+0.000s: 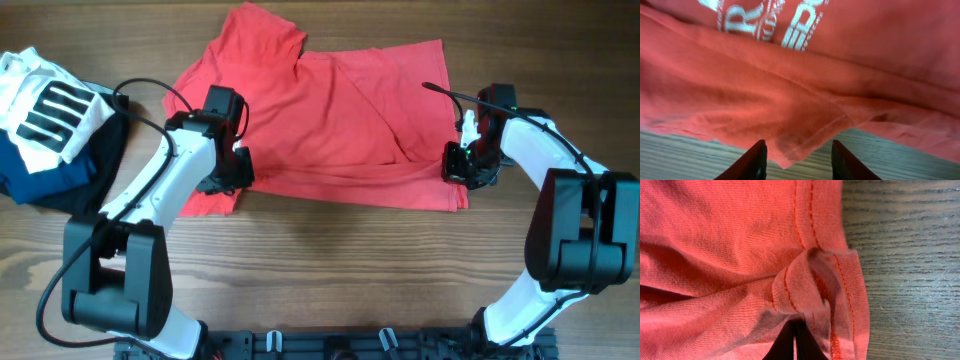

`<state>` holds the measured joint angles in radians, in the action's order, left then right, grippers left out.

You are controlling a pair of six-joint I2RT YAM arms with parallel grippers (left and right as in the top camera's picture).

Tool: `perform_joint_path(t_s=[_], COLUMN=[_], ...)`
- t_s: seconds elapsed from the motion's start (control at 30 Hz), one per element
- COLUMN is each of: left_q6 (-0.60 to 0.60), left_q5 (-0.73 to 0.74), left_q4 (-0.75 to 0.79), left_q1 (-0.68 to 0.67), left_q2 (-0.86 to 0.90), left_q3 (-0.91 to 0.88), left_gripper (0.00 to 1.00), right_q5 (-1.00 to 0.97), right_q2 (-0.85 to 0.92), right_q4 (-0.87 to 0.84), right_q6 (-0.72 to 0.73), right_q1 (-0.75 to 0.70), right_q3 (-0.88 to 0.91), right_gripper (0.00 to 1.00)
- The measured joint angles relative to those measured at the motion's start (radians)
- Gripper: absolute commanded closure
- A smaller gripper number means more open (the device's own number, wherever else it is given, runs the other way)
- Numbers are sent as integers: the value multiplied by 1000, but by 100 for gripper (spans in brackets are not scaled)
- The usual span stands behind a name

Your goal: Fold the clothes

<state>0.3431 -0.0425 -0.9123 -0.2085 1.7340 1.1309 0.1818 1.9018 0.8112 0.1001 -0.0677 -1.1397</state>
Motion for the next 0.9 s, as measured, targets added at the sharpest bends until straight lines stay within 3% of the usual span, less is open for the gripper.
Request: perform_joint_path(t_s=[0.13,0.2,0.27,0.9], left_q6=[0,0,2,2], left_q5=[8,11,14,-42], left_q4=[35,78,100,165], left_q1=[-6,-15,-25,-28], left_q2=[11,11,11,13], left_q3=[-47,-66,-80,-86], left_gripper=[64,89,96,96], right_q5=[0,0,0,-71], right_q2=[0,0,0,-4], right_q4=[0,0,0,92], right_q6=[0,0,0,15], right_q1=[0,0,0,0], right_q3=[0,0,0,-20], right_gripper=[96,96,96,92])
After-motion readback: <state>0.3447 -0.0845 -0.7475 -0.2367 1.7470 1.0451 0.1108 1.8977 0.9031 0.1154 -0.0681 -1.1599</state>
